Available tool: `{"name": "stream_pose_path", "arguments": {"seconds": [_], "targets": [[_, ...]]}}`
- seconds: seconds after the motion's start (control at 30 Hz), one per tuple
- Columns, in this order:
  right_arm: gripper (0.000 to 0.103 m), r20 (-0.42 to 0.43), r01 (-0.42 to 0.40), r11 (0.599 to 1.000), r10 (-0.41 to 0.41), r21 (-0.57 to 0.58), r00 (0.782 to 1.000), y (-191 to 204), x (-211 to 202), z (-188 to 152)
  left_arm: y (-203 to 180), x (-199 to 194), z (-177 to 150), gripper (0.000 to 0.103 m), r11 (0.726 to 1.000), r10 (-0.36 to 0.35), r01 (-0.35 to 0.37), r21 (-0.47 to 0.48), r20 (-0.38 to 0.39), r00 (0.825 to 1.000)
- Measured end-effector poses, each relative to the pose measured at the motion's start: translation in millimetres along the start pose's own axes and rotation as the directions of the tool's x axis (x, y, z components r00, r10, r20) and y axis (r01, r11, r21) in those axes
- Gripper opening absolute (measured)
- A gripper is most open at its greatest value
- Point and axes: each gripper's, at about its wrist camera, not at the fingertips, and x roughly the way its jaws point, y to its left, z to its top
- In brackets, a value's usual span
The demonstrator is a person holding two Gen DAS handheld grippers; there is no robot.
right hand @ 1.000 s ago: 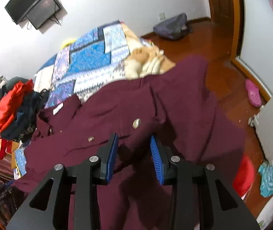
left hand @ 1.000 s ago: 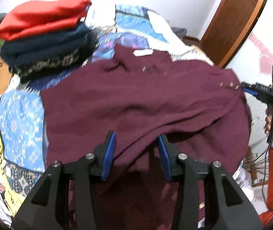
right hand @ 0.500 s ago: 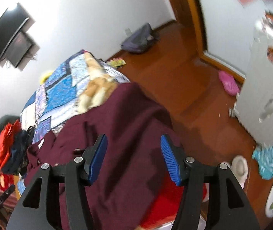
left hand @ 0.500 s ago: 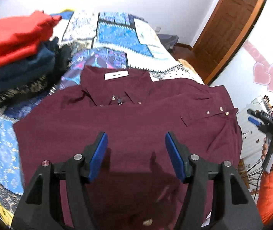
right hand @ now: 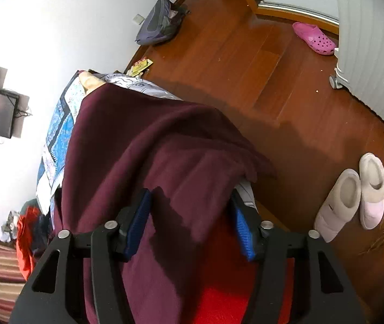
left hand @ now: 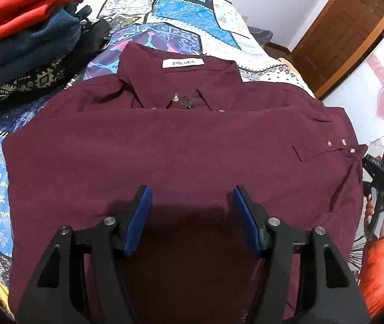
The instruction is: Fold large clothes
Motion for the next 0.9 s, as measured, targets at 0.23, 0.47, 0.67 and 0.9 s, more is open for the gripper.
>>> {"name": "stream_pose_path", "arguments": {"seconds": [0.23,0.47,0.67,0.9], "targets": [[0.013,0.112,-0.001,0.997,0.01,-0.081,0.994,28,-28,-3,1,-7,-5,0.061,0.999,0.025,-0.026,0.032,0.026,0.999],[0.007,0.262,-0.071,0.945,0.16,-0.32,0.952,120,-110,-25,4,-25,-5,0.061,0.998,0.031,-0.035,0.044,0.076,0.997],[0.007,0.249,-0.098,0.795,0.301,-0.598,0.921,204,-141,-91,7,-40,-10,0.061,0.999,0.016,-0.021,0.045,0.116,0.993],[0.011,-0.012,-0.116,0.699,0.152,-0.706,0.988,221,-49,-166,10,-43,-23,0.061,0.998,0.001,-0.008,0.066,0.107,0.994]]}}
